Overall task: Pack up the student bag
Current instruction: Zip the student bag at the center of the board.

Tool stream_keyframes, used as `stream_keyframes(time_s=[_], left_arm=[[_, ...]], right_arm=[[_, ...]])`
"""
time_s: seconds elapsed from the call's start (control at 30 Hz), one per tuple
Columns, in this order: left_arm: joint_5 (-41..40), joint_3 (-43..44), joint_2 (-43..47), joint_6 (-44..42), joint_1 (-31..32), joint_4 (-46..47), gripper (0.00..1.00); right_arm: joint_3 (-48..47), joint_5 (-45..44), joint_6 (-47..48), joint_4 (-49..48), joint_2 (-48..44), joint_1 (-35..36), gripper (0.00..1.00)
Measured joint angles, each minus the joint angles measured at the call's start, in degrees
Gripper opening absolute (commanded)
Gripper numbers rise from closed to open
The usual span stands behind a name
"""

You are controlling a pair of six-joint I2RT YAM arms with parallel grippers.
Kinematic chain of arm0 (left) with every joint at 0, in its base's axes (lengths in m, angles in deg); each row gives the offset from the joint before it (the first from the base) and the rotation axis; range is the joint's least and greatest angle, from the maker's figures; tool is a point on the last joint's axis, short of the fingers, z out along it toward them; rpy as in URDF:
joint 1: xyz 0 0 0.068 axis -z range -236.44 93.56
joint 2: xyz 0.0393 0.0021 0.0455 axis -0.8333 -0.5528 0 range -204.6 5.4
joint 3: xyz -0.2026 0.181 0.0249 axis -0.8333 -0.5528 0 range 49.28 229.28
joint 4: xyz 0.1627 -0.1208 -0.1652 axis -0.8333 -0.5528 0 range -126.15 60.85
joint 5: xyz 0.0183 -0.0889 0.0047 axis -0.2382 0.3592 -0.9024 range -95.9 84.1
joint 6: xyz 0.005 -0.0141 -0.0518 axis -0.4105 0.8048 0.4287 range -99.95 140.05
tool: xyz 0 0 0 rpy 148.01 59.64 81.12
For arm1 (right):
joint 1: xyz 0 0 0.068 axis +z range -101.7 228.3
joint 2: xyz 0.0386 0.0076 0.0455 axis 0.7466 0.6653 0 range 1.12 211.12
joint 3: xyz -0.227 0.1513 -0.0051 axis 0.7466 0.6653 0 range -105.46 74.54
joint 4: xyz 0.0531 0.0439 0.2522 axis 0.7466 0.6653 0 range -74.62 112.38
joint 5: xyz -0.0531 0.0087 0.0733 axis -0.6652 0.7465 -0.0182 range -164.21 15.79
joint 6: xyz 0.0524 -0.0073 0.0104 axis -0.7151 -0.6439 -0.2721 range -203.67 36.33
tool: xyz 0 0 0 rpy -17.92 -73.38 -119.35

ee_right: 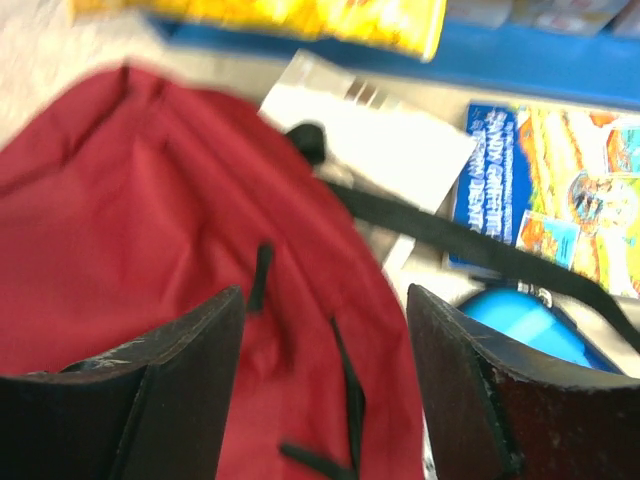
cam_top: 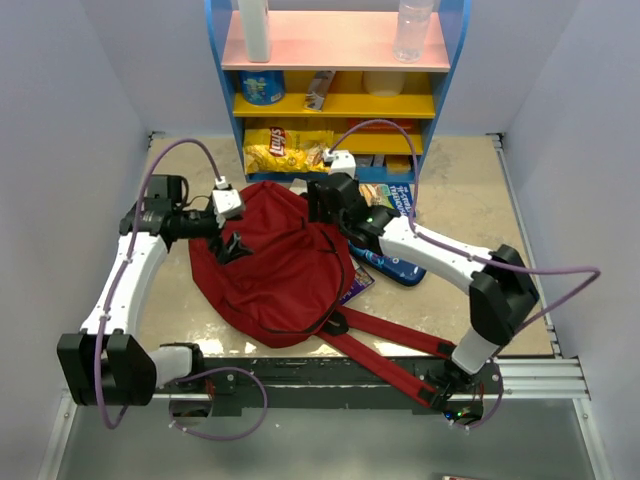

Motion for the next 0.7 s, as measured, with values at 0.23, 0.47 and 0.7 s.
stream_keyframes(time_s=[0.23,0.47,0.7], left_arm=[[-5.25,-0.55,-7.56,9.01,11.34,12.02,1.0],[-14.67,-1.44,-16.65,14.51,18.21,20.83,1.0],[-21.4,-0.33,-22.1,16.55,20.96,25.42,0.69]], right_arm=[[12.61,9.31,6.4,-1.29,-12.22,0.09,0.71],[18.78,16.61,13.05,-2.43,-22.8,0.11,0.73],[26.88,25.88,22.88,-7.8,-28.76,0.11,0.66]])
